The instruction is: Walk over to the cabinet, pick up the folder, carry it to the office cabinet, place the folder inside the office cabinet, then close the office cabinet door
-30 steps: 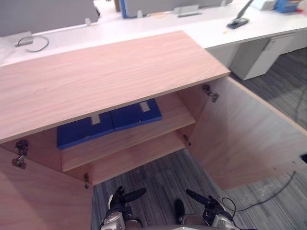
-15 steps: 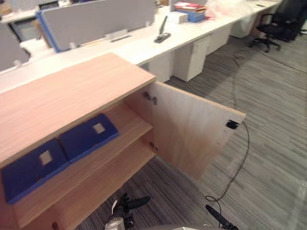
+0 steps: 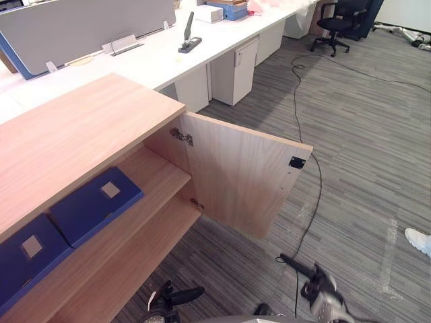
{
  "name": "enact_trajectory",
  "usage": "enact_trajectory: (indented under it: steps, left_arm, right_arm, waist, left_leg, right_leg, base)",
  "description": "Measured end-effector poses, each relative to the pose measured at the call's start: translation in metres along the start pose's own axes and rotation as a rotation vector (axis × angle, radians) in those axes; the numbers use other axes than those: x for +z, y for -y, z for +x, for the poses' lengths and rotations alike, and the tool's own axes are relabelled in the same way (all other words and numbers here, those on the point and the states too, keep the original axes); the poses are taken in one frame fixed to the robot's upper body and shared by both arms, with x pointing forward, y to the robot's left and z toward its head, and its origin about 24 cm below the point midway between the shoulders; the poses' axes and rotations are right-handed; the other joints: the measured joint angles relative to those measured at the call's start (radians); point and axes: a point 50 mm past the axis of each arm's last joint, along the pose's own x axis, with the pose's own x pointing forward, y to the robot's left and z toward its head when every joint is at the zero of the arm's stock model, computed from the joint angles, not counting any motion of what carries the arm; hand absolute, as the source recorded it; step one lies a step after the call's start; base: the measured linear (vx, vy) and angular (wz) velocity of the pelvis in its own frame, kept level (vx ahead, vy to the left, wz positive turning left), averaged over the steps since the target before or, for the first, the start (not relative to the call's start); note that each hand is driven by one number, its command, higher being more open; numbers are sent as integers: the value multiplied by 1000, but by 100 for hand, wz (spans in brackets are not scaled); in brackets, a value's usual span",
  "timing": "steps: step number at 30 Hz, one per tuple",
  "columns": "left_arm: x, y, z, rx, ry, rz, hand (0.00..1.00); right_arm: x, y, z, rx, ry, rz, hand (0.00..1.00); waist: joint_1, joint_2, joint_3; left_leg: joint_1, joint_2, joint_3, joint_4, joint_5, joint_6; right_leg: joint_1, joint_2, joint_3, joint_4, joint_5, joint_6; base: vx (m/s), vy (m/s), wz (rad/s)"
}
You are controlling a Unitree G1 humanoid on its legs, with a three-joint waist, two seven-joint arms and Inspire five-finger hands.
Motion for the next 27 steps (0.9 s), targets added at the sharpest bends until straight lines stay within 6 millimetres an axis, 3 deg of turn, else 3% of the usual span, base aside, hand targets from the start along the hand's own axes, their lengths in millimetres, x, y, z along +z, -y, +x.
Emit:
enact_trajectory:
  steps: [1, 5, 10, 20, 27]
  left_arm:
    - [0, -1, 0, 3, 1, -2, 100]
    - [0, -4, -1, 10, 16, -7, 100]
    - [2, -8, -2, 20, 29, -33, 100]
    - [5, -10, -2, 20, 52, -40, 100]
    - [5, -20, -3, 32, 55, -27, 100]
  right_arm:
    - [12, -2, 1, 6, 48, -15, 100]
    - [101, -14, 2, 20, 376, -88, 100]
    - [154, -27, -2, 34, 536, -96, 100]
    - [198, -77, 0, 192, 583, -257, 100]
    - [227, -83, 2, 198, 578, -270, 100]
  waist:
    - [0, 0, 0]
    - [6, 2, 1]
    - [8, -11, 10]
    - [33, -10, 11]
    - [40, -16, 22]
  left_leg:
    - [-3, -1, -4, -2, 2, 0]
    - [-8, -6, -19, -26, 10, -2]
    - [-25, -17, -42, -28, 17, 9]
    - [-39, -23, -68, -11, 19, 12]
    - [-39, -25, -70, -9, 18, 14]
  right_leg:
    - [0, 0, -3, -4, 4, -1]
    - [2, 9, -14, -40, 33, -9]
    - [8, 10, -30, -94, 72, -10]
    - [38, 23, -49, -167, 121, -20]
    - [40, 24, -48, -167, 124, -19]
  base:
    - [-107, -2, 9]
    - [-128, 0, 7]
    - [-122, -2, 9]
    - [-57, -16, 5]
    - [-39, 1, 1]
